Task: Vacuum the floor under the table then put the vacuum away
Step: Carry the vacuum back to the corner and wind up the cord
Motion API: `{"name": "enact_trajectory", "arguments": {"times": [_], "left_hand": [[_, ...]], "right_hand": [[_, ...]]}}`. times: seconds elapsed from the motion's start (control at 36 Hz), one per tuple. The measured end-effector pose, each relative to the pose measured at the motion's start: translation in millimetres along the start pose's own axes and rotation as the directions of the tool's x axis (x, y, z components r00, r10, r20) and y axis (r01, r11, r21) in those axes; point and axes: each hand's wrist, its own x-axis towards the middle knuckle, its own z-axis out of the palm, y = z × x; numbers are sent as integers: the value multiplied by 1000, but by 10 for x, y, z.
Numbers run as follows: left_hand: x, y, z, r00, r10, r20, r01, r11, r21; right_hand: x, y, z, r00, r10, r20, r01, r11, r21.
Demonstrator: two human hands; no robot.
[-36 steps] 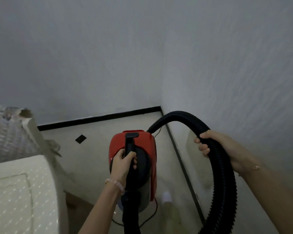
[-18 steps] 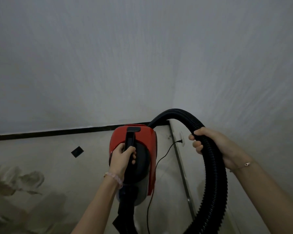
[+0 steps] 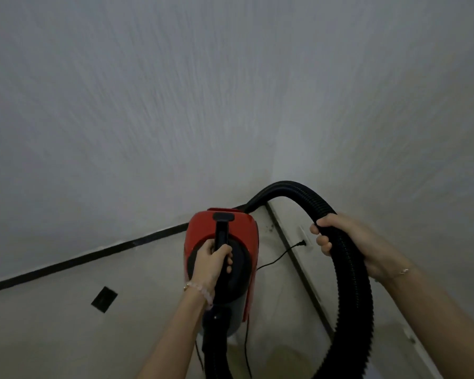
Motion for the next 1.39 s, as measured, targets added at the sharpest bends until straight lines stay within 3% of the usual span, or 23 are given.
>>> {"name": "enact_trajectory", "arguments": {"times": [0.39,0.64,0.94,1.11,1.39], "left_hand": [[1355,278,-114,988,-152,36,146,981,131],[2445,167,172,956,-292,34,276,930,244],[3922,-667,552,853,-517,75,486,838,247],[4683,-1201,853,809,-577,111,550,810,203],[5612,-1890,1292,791,-593,151,539,792,289]], "right_hand": [[1091,-231,-26,989,29,-145,-14,994,106],[2151,-187,-285,968,133,-215,-113,988,105],[3211,161,-520,951,122,-283,-180,965,-189],[3650,491,-793,922,95,-376,-179,964,-195],[4181,1128,-1248,874,113,-473,-225,956,-187]]}}
